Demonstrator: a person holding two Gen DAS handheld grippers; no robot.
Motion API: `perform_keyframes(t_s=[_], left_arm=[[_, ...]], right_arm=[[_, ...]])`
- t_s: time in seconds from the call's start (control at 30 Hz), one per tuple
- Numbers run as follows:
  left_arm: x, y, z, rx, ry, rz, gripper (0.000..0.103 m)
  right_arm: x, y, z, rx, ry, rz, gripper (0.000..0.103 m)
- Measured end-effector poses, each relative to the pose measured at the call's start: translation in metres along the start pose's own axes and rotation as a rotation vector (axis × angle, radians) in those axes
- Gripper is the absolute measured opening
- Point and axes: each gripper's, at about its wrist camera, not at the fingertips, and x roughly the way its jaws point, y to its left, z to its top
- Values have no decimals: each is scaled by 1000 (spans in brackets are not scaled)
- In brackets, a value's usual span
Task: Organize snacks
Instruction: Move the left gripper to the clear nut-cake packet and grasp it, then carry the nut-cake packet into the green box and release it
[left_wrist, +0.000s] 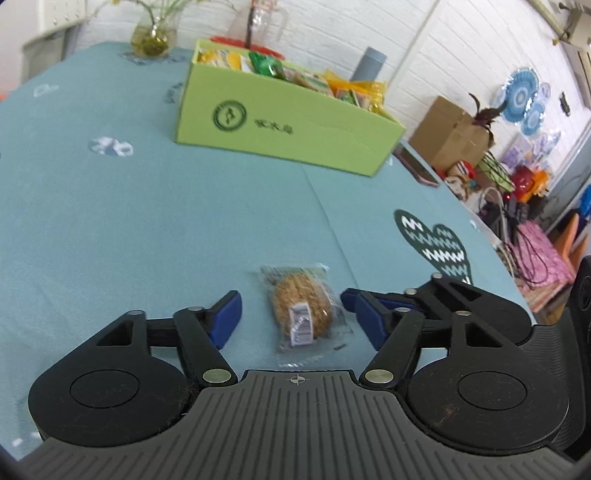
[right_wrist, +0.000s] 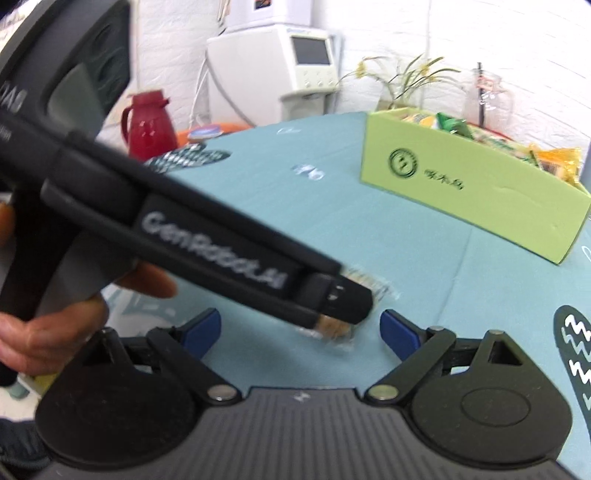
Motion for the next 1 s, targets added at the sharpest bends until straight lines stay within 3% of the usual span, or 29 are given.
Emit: perform_keyframes(t_s=[0.03, 0.1, 0.13, 0.23, 0.43, 0.63, 0.8, 1.0], left_arm=[[1, 1, 1, -1, -1, 3, 57], [8, 2, 1, 2, 22, -10, 47], [11, 1, 0, 15, 22, -20, 25], [11, -3, 1, 55, 22, -24, 17], [16, -8, 52, 38, -38, -69, 17], [43, -15, 150, 55, -109, -84, 20], [89, -18, 221, 65, -127, -89, 20], [149, -4, 245, 64, -87, -39, 21]], right_arm=[[2, -1, 0, 8, -2, -2, 92], [10, 0, -1, 8, 12, -5, 85], [9, 0, 0, 9, 0, -5, 75], [5, -5, 3, 32, -7, -13, 67], [6, -27, 44, -15, -82, -73, 68], [35, -86, 117, -90, -165, -153, 73], [72, -145, 163, -67, -184, -213, 76], [117, -190, 170, 11, -125, -182, 76]])
